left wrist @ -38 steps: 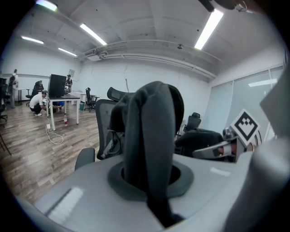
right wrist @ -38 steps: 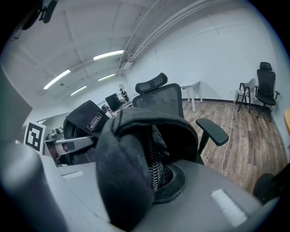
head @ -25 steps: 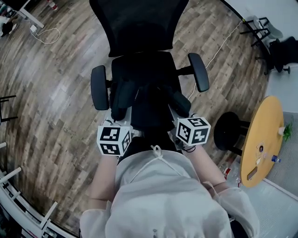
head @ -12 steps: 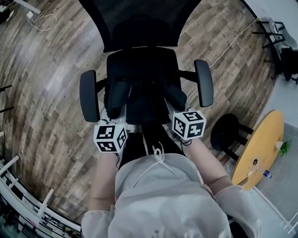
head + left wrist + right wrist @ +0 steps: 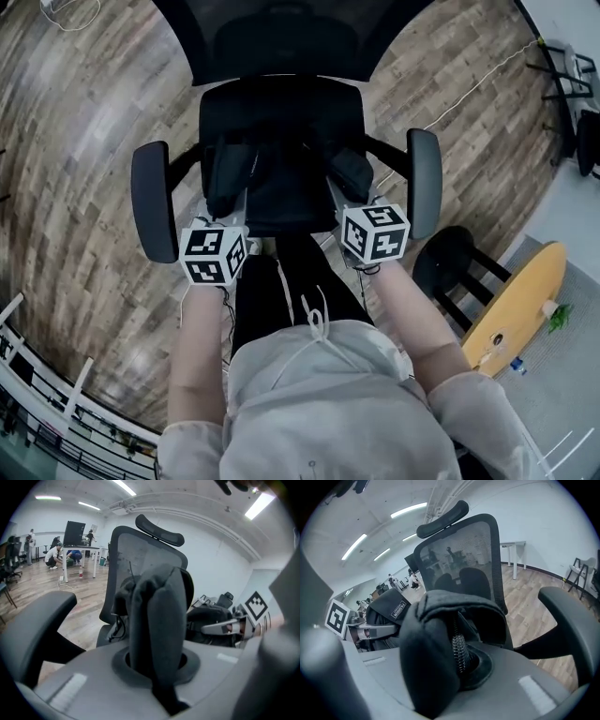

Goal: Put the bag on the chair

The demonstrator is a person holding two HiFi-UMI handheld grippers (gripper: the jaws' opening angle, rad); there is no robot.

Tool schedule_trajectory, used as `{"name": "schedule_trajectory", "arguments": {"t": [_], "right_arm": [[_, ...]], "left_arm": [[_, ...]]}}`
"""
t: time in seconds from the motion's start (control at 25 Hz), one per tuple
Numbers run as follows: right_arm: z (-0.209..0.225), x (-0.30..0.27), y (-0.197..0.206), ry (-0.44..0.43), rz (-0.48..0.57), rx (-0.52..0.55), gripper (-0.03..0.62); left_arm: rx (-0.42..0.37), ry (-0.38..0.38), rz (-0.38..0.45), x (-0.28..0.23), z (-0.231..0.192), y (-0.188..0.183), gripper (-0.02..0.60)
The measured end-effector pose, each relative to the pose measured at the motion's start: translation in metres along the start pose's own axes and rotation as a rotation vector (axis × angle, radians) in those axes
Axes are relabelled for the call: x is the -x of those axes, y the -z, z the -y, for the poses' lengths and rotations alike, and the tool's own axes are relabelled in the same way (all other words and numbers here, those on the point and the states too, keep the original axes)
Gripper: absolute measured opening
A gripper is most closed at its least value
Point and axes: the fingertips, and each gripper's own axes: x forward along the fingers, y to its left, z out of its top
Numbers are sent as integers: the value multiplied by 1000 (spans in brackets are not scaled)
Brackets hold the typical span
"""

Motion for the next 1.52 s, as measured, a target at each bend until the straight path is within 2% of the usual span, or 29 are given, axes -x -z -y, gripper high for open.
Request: {"name": "schedule_trajectory", "arguments": {"t": [0.4, 0.64, 0.88, 1.12, 1.52], "right_arm": [[27, -65, 17, 12, -48, 16, 29], [42, -82, 22, 12, -34, 13, 29], [41, -91, 29, 6, -43, 2, 31], [48, -95, 46, 3, -63, -66, 43], [52, -108, 82, 39, -145, -61, 71]], "left_arm": [[31, -18, -70, -64, -36, 28, 24], [15, 6, -59, -85, -36, 27, 25], [53, -16, -70, -91, -47, 38, 25], [75, -39, -131, -98, -49, 60, 28], [118, -87, -208, -107, -60, 100, 46]]}}
